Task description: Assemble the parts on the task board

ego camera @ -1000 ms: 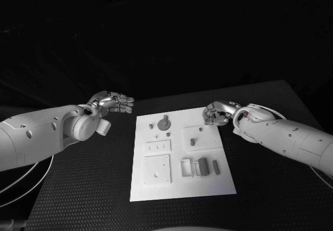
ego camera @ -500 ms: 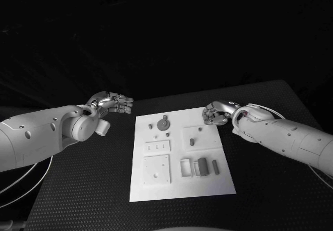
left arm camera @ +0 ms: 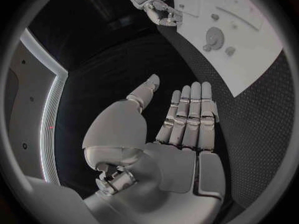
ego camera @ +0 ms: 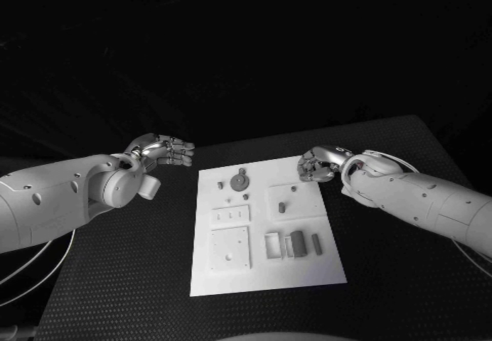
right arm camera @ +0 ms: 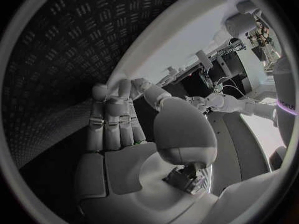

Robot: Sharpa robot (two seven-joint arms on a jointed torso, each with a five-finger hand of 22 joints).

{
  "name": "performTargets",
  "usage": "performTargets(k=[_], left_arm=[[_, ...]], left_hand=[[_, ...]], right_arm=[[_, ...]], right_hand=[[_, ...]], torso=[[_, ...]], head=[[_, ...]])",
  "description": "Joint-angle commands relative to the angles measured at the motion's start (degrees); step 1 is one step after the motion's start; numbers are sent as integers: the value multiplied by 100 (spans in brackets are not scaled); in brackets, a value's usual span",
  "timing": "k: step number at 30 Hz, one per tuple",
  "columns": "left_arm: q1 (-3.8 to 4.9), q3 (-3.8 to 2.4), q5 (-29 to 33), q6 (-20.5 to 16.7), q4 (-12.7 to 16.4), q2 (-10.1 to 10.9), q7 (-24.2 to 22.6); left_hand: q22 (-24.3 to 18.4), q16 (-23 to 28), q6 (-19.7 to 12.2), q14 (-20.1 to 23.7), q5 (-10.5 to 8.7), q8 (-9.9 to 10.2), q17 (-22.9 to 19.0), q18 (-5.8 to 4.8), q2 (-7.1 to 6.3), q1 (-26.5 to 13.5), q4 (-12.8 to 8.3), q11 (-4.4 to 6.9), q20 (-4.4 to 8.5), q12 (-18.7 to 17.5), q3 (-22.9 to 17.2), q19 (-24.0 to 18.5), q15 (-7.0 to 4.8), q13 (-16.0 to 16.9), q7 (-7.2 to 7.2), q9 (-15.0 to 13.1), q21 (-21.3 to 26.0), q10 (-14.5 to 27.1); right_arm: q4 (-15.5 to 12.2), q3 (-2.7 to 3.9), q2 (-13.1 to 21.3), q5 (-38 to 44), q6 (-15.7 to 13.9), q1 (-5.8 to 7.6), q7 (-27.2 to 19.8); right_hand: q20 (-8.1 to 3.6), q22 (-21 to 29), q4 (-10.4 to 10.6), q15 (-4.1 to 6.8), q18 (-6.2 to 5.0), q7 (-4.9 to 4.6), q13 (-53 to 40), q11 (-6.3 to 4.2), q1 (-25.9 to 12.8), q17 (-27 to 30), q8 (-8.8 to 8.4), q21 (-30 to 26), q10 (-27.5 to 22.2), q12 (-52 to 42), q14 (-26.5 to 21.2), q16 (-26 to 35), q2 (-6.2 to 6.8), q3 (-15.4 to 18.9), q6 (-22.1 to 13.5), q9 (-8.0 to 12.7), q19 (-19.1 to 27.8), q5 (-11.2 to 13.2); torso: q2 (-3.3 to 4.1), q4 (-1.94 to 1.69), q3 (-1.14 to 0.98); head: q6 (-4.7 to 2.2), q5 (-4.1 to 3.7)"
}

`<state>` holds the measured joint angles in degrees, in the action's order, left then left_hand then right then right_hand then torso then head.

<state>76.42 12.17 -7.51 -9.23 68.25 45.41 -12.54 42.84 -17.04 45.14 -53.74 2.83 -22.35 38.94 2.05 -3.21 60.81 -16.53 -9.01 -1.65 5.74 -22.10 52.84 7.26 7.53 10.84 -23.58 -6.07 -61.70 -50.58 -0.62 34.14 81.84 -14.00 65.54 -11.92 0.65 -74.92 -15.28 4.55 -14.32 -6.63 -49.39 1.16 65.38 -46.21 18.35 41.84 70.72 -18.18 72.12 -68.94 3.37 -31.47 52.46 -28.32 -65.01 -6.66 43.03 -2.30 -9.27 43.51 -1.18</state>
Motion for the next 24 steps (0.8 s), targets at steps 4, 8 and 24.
performTargets(k=[4, 8, 24], left_arm=[[2, -4, -7, 83, 16, -6, -29], [2, -5, -60, 132, 13, -2, -13], [4, -9, -331, 322, 29, -23, 86]], left_hand=[[8, 23, -3, -7, -1, 30, 8, 78, 37, -25, -2, -18, -11, -34, 4, -4, 22, -6, 23, 5, 30, 1], [9, 24, -2, -9, -1, 30, 9, 78, 38, -25, -2, -18, -11, -34, 3, -3, 21, -5, 23, 5, 31, -1], [97, -126, 240, -303, -1, -68, 212, 84, 192, -73, 8, 106, 100, 75, -5, 229, -114, 85, -75, -43, -61, -277]], right_arm=[[24, -34, 5, 81, 194, -58, 133], [16, -34, 7, 13, 128, -58, 138], [-278, -31, 67, 79, 0, 189, 222]], right_hand=[[15, -117, -10, 69, -68, -62, -48, -17, -24, -8, 49, 31, 97, 44, -5, 31, -60, 4, 169, -63, -6, -15], [14, -117, 1, 76, -68, -55, -69, -25, -45, -9, 57, 34, 117, 60, -3, 31, -64, 6, 186, -81, -8, -15], [1, -120, 33, 101, -68, -28, -116, -50, -84, -16, 82, 57, 185, 112, 18, 20, -80, -4, 250, -132, -29, -16]], torso=[[0, -3, -2], [1, -1, 0], [-2, 9, -8]], head=[[5, -5], [6, 3], [-75, 86]])
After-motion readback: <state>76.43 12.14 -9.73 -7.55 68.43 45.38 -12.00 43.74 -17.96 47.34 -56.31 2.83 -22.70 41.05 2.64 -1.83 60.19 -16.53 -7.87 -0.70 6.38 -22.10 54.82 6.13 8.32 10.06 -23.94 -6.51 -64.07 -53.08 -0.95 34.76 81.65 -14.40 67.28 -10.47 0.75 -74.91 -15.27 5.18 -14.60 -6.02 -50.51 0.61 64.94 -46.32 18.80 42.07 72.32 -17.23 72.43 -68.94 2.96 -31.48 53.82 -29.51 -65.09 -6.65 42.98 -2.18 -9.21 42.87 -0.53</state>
